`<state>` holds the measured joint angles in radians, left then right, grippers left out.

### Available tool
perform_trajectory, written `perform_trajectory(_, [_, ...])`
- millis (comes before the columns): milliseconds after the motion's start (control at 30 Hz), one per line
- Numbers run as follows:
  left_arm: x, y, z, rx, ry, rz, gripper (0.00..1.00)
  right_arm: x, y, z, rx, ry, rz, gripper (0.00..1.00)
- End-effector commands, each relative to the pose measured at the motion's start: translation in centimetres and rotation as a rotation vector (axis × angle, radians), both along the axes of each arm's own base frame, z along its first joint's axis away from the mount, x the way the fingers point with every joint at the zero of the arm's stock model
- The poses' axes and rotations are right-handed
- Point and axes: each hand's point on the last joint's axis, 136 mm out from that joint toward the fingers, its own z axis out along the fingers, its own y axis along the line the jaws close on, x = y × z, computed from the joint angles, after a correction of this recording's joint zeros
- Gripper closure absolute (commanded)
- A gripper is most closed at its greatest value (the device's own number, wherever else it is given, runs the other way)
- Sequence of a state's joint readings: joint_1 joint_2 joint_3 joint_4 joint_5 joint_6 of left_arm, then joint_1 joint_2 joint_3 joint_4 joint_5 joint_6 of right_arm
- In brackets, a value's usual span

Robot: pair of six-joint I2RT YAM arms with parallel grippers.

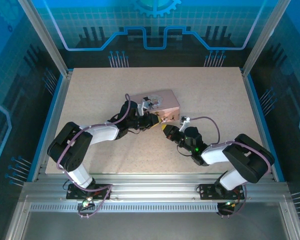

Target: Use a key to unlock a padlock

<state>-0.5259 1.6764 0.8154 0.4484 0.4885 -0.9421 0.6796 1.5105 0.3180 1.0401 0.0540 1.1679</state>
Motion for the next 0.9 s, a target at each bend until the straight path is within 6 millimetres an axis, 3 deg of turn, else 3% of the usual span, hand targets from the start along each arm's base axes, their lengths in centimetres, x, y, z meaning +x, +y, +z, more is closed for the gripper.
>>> perform_trajectory(0, [-0.5, -0.6, 0.3, -0.024, -0.011, -0.036, 0.84, 0.7, -1.0, 1.8, 0.032, -0.051, -0.06, 1.0])
perform_trajectory(500, [-0.5, -0.6, 0.3, -0.03, -0.011, -0.036, 0.84, 0.5, -1.3, 2.0, 0.03, -0.057, -0.064, 1.0])
perform_trajectory(867, [-0.6, -1.0, 0.6, -0.059, -0.011, -0.05, 0.84, 1.2, -0.3, 2.7, 0.056, -0.074, -0.043, 1.0])
